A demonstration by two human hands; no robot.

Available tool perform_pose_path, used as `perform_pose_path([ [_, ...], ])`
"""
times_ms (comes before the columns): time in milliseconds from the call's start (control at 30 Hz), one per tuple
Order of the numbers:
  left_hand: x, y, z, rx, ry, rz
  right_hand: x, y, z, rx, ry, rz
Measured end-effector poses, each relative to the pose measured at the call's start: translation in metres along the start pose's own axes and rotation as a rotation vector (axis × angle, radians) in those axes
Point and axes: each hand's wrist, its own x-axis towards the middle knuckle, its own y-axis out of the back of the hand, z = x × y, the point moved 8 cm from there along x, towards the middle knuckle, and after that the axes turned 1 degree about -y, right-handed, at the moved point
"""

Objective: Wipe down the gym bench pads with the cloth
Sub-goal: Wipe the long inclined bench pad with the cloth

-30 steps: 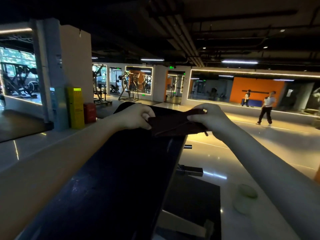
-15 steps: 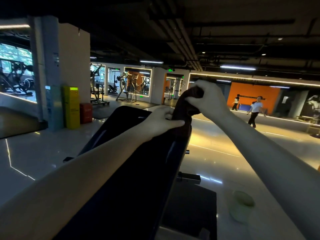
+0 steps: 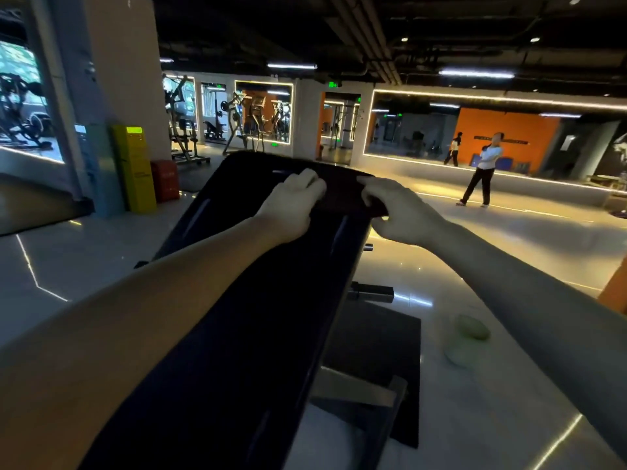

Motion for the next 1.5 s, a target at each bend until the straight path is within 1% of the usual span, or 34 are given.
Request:
perform_pose_path([
  [33,-0.005,0.000,-0.002,-0.074,0.012,0.006,-0.001,0.001,0.002,0.053,-0.027,0.011],
  [67,-0.009,0.000,-0.004,-0.127,0.020,-0.002,0.002,0.005,0.002,0.056,-0.033,0.037],
  [100,-0.012,-0.002,-0.006,-0.155,0.022,-0.023,0.006,0.009,0.000,0.008,-0.014,0.079],
  [167,-0.016,-0.002,-0.008,-0.190,0.031,-0.052,0.017,0.012,-0.010,-0.113,0.088,0.135],
  [200,-0.018,-0.003,-0.008,-0.201,0.035,-0.050,0.022,0.006,-0.015,-0.149,0.136,0.098],
  [267,-0.023,-0.006,-0.009,-0.212,0.046,-0.044,0.031,-0.015,-0.020,-0.219,0.187,-0.059],
  [300,-0.025,-0.009,-0.010,-0.210,0.058,-0.043,0.033,-0.025,-0.019,-0.268,0.182,-0.118],
  [333,-0.028,-0.012,-0.011,-0.206,0.071,-0.037,0.035,-0.031,-0.016,-0.305,0.174,-0.131],
  [400,-0.034,-0.016,-0.014,-0.209,0.107,0.003,0.035,-0.034,-0.015,-0.294,0.164,-0.063],
  [533,-0.043,-0.025,-0.018,-0.232,0.211,0.111,0.021,-0.040,-0.023,-0.136,0.116,0.081],
  [600,-0.045,-0.035,-0.020,-0.205,0.254,0.107,0.010,-0.047,-0.027,-0.139,0.129,0.128],
  [700,-0.046,-0.044,-0.021,-0.156,0.262,0.137,0.008,-0.051,-0.027,-0.201,0.138,0.094],
  [800,-0.046,-0.049,-0.024,-0.133,0.265,0.171,0.029,-0.043,-0.023,-0.189,0.124,0.105],
  [933,-0.046,-0.050,-0.028,-0.133,0.274,0.178,0.067,-0.031,-0.018,-0.229,0.036,0.130],
  [1067,-0.047,-0.049,-0.027,-0.130,0.285,0.155,0.085,-0.029,-0.019,-0.290,-0.064,0.107],
  [1167,-0.048,-0.049,-0.026,-0.131,0.295,0.143,0.069,-0.031,-0.024,-0.268,-0.066,0.107],
  [1300,-0.051,-0.049,-0.026,-0.128,0.302,0.138,0.021,-0.041,-0.033,-0.222,-0.022,0.143],
  [1400,-0.051,-0.050,-0.026,-0.125,0.305,0.150,-0.008,-0.046,-0.039,-0.310,0.038,0.153],
  [1500,-0.050,-0.051,-0.028,-0.123,0.309,0.158,-0.004,-0.037,-0.042,-0.374,0.137,0.139],
])
